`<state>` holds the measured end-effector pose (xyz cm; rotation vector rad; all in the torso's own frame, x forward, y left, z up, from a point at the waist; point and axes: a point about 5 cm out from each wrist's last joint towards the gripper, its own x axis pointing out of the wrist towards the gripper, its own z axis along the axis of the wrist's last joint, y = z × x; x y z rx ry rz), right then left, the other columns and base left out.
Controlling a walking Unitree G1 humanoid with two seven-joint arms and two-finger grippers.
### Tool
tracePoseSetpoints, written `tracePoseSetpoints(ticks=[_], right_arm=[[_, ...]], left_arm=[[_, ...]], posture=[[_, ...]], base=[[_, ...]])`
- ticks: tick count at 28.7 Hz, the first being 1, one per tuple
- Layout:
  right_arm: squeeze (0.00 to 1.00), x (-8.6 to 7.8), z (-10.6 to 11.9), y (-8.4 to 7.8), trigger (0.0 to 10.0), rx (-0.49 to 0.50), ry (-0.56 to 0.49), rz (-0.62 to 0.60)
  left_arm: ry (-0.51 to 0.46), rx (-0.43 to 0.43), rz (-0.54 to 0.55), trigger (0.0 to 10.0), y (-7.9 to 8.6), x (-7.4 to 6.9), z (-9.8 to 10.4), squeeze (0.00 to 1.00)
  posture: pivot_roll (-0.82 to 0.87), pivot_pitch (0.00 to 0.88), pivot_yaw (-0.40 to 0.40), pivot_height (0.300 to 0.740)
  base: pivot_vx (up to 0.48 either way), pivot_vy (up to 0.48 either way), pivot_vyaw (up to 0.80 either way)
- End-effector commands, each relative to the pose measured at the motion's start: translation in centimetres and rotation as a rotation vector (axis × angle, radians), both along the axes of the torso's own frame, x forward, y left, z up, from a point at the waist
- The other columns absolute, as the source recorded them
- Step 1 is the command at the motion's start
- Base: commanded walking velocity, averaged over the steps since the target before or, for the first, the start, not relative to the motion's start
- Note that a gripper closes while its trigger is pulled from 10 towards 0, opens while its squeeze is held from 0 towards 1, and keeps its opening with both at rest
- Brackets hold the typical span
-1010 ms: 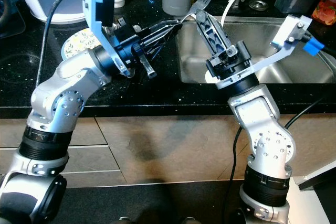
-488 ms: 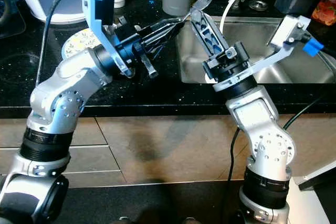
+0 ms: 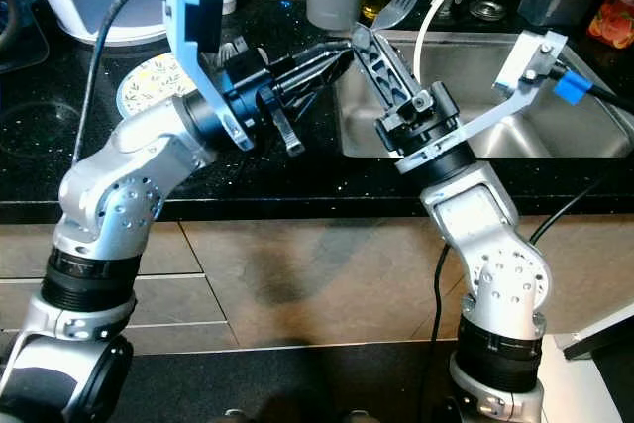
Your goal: Kitchen organization
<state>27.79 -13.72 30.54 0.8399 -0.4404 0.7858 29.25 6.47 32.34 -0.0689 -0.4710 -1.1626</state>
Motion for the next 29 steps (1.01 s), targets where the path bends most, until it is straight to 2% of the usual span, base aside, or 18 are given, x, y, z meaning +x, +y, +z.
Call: tracePoseSetpoints(ticks=[1,12,13,17,18,19,20,21,22,23,24,26,28,29], right_arm=[[0.0,0.4,-0.2,-0.8,0.0,0.019,0.028,-0.058],[0.0,0.5,0.1,-1.4,0.0,0.042,0.019,-0.087],[0.0,0.5,0.1,-1.3,0.0,0.042,0.018,-0.087],[0.0,0.9,0.0,-1.7,0.0,0.033,0.035,-0.133],[0.0,1.8,-0.3,-2.6,4.0,0.008,0.064,-0.248],[0.0,2.2,-0.4,-3.1,4.0,-0.007,0.074,-0.305],[0.0,2.2,-0.4,-3.1,4.0,-0.007,0.074,-0.305],[0.0,3.2,-0.7,-3.9,10.0,-0.049,0.109,-0.42],[0.0,4.4,-1.0,-4.9,10.0,-0.114,0.131,-0.573],[0.0,5.2,-1.2,-5.5,10.0,-0.161,0.138,-0.669],[0.0,5.2,-1.2,-5.5,10.0,-0.161,0.138,-0.669],[0.0,7.2,-1.8,-5.8,10.0,-0.225,0.164,-0.773],[0.0,7.8,-2.0,-5.7,10.0,-0.238,0.175,-0.784],[0.95,9.8,-3.2,-5.2,10.0,-0.295,0.238,-0.81]], left_arm=[[-0.034,0.014,-0.042,10.0,-0.5,-0.7,0.3,0.0],[-0.039,0.042,0.026,10.0,-0.6,-0.2,0.1,0.0],[-0.03,0.032,0.03,10.0,-0.6,0.0,0.1,1.0],[-0.019,-0.024,0.09,10.0,-0.1,0.6,0.9,1.0],[-0.02,-0.077,0.119,10.0,0.7,0.8,1.6,0.0],[-0.023,-0.094,0.12,10.0,1.0,0.8,1.8,0.0],[-0.023,-0.094,0.12,10.0,1.0,0.8,1.8,0.0],[-0.025,-0.114,0.112,10.0,1.5,0.7,2.1,0.0],[-0.03,-0.13,0.096,10.0,2.3,0.5,2.3,0.0],[-0.033,-0.138,0.085,10.0,2.7,0.4,2.4,0.0],[-0.033,-0.138,0.085,10.0,2.7,0.4,2.4,0.0],[-0.01,-0.118,0.14,10.0,3.6,0.9,2.2,0.0],[0.003,-0.102,0.173,10.0,3.8,1.3,2.0,0.0],[0.066,-0.019,0.372,10.0,4.4,3.4,0.8,0.0]], posture=[[0.12,0.107,-0.055,0.74],[0.12,0.108,-0.057,0.74],[0.12,0.108,-0.056,0.74],[0.12,0.108,-0.054,0.74],[0.12,0.109,-0.052,0.74],[0.12,0.109,-0.052,0.74],[0.12,0.109,-0.052,0.74],[0.12,0.111,-0.048,0.74],[0.13,0.112,-0.047,0.74],[0.13,0.112,-0.047,0.74],[0.13,0.112,-0.047,0.74],[0.14,0.114,-0.049,0.74],[0.14,0.114,-0.049,0.74],[0.15,0.114,-0.052,0.74]], base=[[0.0,0.0,0.0],[0.0,0.0,0.0],[0.0,0.0,0.0],[0.0,0.0,0.0],[0.0,0.0,0.0],[0.0,0.0,0.0],[0.0,0.0,0.0],[0.0,0.0,0.0],[0.0,0.0,0.0],[0.0,0.0,0.0],[0.0,0.0,0.0],[0.0,0.0,0.0],[0.0,0.0,0.0],[0.0,0.0,0.0]])
